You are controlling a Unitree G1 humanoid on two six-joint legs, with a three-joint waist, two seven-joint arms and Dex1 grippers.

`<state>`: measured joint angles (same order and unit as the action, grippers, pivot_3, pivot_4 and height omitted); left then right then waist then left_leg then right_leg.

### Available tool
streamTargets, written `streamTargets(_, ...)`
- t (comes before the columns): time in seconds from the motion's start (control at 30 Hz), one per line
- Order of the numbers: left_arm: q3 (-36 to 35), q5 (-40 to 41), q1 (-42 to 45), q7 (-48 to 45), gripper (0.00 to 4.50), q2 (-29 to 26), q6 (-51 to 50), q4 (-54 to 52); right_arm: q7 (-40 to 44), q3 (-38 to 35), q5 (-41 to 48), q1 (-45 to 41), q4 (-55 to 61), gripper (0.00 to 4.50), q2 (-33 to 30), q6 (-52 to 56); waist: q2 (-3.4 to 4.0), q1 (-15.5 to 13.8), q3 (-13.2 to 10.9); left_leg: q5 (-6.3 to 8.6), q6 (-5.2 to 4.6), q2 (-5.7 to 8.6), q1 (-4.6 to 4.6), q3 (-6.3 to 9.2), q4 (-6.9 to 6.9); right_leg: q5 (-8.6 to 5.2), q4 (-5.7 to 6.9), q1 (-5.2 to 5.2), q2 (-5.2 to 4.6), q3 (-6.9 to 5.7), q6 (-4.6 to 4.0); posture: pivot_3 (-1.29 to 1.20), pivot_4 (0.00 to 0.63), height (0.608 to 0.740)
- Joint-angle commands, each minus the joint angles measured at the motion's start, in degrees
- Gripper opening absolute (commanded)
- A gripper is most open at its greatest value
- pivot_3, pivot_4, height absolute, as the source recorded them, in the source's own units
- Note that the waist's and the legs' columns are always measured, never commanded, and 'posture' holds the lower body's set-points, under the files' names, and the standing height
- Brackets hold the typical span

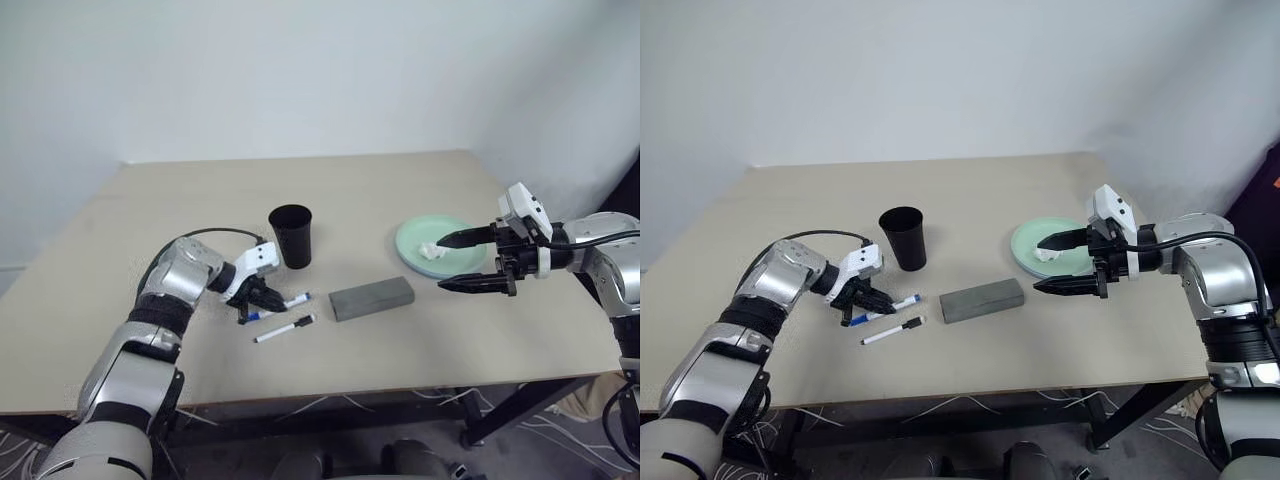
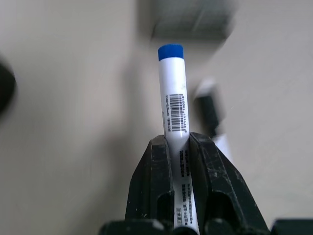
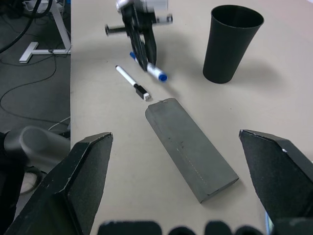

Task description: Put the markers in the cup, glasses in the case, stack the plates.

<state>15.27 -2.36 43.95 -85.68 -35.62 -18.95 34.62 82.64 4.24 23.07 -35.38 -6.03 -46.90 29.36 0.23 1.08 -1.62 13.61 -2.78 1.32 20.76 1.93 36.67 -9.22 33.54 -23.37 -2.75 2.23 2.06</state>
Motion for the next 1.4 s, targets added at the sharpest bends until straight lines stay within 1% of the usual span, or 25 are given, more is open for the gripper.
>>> streamTargets(0.03, -4.9, 6.15, 0.77, -0.03, 0.1, -0.7, -4.75, -9.21, 0.14, -1.09, 1.03, -1.66, 0.92, 4.5, -0.18, -0.23, 0.0, 0.03, 0.0, 0.0, 0.0, 0.0, -0.02, -0.02, 0.0, -0.01, 0.0, 0.02, -0.02, 0.01, 0.0, 0.0, 0.0, 0.732)
streamTargets(0.2, -9.88, 12.12, 1.93, 4.86, 0.1, 1.15, -10.19, -15.95, 0.18, -1.03, 1.07, -2.04, 0.71, 4.5, -0.01, -0.21, 0.01, 0.11, 0.0, 0.0, 0.0, 0.02, -0.09, -0.02, 0.0, -0.01, 0.03, 0.04, -0.02, 0.0, 0.03, 0.0, 0.0, 0.732)
streamTargets(0.33, -14.74, 15.5, 4.38, 12.12, 0.1, 3.92, -10.34, -15.72, 0.22, -1.02, 1.07, -2.38, 0.54, 4.5, 0.1, -0.23, 0.0, 0.07, 0.0, -0.01, -0.01, 0.05, -0.09, -0.01, 0.0, 0.02, 0.04, 0.04, 0.01, -0.02, 0.08, 0.0, 0.0, 0.732)
streamTargets(0.47, -21.23, 16.63, 8.6, 25.53, 0.1, 9.52, -2.2, -8.74, 0.31, -0.92, 0.99, -2.78, 0.21, 4.5, 0.29, -0.33, -0.01, -0.03, 0.0, -0.01, 0.0, 0.1, -0.11, 0.03, 0.03, 0.03, 0.01, 0.1, 0.02, -0.03, 0.1, 0.0, 0.0, 0.732)
streamTargets(0.57, -24.22, 16.31, 11.32, 33.33, 0.1, 12.5, 4.25, -3.63, 0.42, -0.87, 0.92, -2.93, -0.01, 4.5, 0.38, -0.45, 0.0, -0.02, 0.0, -0.01, 0.0, 0.18, -0.12, 0.02, 0.03, 0.05, 0.0, 0.14, 0.01, 0.0, 0.12, 0.0, 0.0, 0.732)
streamTargets(0.67, -26.42, 15.69, 13.76, 40.65, 0.1, 14.64, 12.2, 2.32, 0.45, -0.8, 0.92, -3.11, -0.08, 4.5, 0.43, -0.41, -0.01, -0.01, 0.0, 0.0, 0.01, 0.24, -0.13, 0.02, 0.0, 0.06, -0.03, 0.13, 0.01, 0.0, 0.13, 0.0, 0.0, 0.732)
streamTargets(0.73, -27.18, 15.45, 15.07, 43.75, 0.1, 15.41, 15.97, 6.77, 0.41, -0.77, 0.96, -3.17, 0.01, 4.5, 0.48, -0.32, -0.02, -0.02, 0.01, 0.0, 0.01, 0.25, -0.11, 0.0, -0.03, 0.06, -0.04, 0.12, 0.01, 0.0, 0.13, 0.0, 0.0, 0.732)
streamTargets(0.87, -27.44, 14.79, 16.2, 46.93, 0.1, 15.89, 23.13, 14.79, 0.27, -0.86, 1.08, -3.15, 0.2, 4.5, 0.55, -0.22, -0.02, -0.03, 0.01, 0.0, 0.01, 0.28, -0.12, -0.04, -0.07, 0.06, -0.05, 0.12, 0.02, -0.01, 0.13, 0.0, 0.0, 0.732)
streamTargets(1.03, -28.11, 15.07, 15.87, 48.46, 0.1, 16.5, 28.83, 21.79, -0.31, -1.34, 1.41, -2.93, 0.61, 4.5, 0.71, 0.02, -0.03, -0.04, 0.01, 0.0, 0.01, 0.3, -0.08, -0.04, -0.04, 0.07, -0.07, 0.13, 0.01, -0.01, 0.13, 0.0, 0.0, 0.732)
streamTargets(1.2, -28.45, 14.95, 15.07, 48.62, 0.1, 17.47, 31.68, 25.86, -1.58, -2.07, 1.52, -3.29, 0.11, 4.5, 1.36, -0.17, -0.04, -0.19, 0.02, 0.0, 0.01, 0.3, -0.07, -0.02, -0.05, 0.07, -0.08, 0.13, 0.01, -0.02, 0.13, 0.0, 0.0, 0.732)
streamTargets(1.4, -28.18, 14.74, 13.37, 48.46, 0.1, 18.72, 32.79, 27.75, -3.78, -3.0, 1.69, -4.4, -1.0, 4.5, 2.72, -0.16, -0.05, -0.2, 0.02, 0.0, 0.01, 0.31, -0.08, -0.03, -0.05, 0.07, -0.07, 0.14, 0.01, -0.02, 0.14, 0.0, 0.0, 0.732)
